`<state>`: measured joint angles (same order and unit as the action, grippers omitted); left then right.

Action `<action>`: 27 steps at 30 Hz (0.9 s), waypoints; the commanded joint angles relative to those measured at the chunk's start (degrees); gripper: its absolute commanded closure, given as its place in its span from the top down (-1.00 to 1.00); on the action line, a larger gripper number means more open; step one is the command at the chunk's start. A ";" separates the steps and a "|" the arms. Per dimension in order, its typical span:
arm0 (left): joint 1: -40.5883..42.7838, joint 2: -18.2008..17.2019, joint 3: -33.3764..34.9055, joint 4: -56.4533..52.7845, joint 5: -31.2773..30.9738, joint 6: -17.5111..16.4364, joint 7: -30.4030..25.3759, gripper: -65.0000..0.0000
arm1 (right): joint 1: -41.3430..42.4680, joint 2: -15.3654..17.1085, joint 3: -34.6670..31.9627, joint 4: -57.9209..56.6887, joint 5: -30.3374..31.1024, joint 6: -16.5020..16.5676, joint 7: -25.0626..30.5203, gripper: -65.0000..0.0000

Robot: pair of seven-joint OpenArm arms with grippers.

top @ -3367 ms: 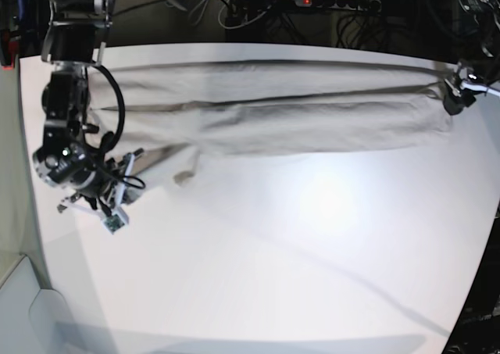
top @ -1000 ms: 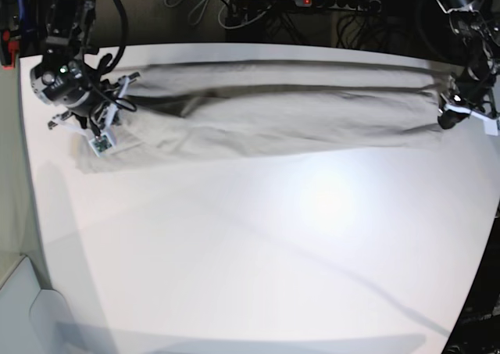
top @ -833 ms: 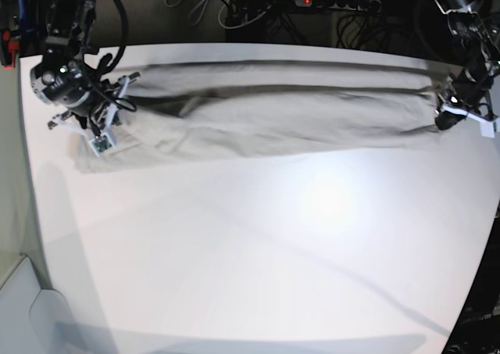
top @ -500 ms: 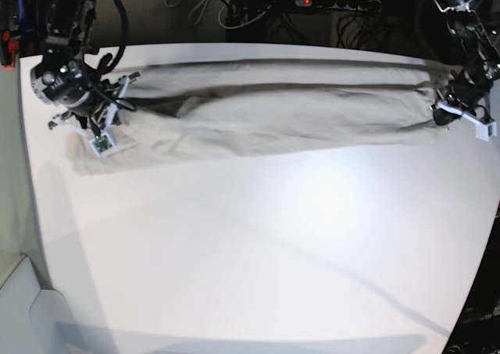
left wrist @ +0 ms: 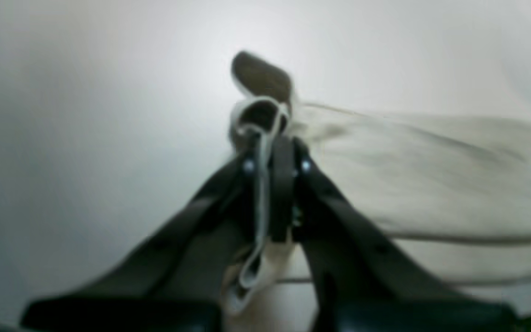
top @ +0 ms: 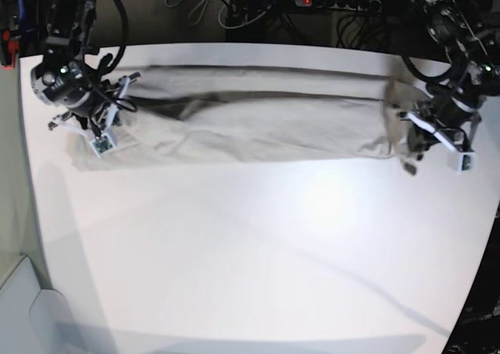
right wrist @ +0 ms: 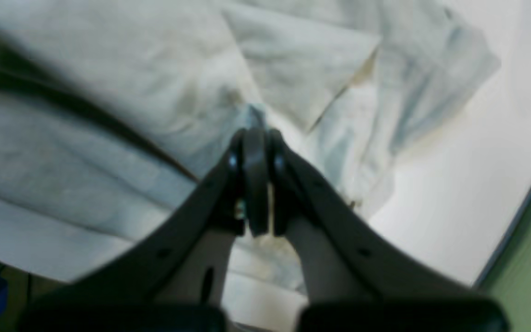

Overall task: Layout the t-shirt on the table in an organized manner, then fold the t-shirt properly
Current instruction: 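Move the left gripper to the middle of the folded strip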

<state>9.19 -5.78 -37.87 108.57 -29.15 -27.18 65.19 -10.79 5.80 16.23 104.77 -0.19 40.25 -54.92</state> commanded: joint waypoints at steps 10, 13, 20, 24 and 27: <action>0.26 7.58 13.03 2.94 -0.70 -0.03 -0.18 -1.00 | 0.90 0.39 0.08 1.21 0.32 -0.25 0.54 -1.00; -0.18 9.17 16.81 2.94 1.94 -0.03 -0.27 -1.00 | 0.90 0.39 0.08 1.21 0.32 -0.25 0.54 -1.00; -1.94 14.78 23.49 2.85 17.94 -0.03 -0.44 -1.00 | 0.90 0.39 0.08 1.21 0.32 -0.25 0.54 -1.00; -2.73 14.78 28.68 2.85 20.75 1.46 -3.34 -1.00 | 0.90 0.39 0.08 1.12 0.32 -0.25 0.54 -1.00; -2.73 14.78 32.37 2.85 20.57 9.73 -5.10 -1.00 | 0.81 0.39 0.08 1.12 0.32 -0.25 0.54 -1.00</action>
<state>7.27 8.62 -5.50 110.52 -7.99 -17.19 61.19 -10.39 5.67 16.14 104.84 -0.14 40.25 -55.20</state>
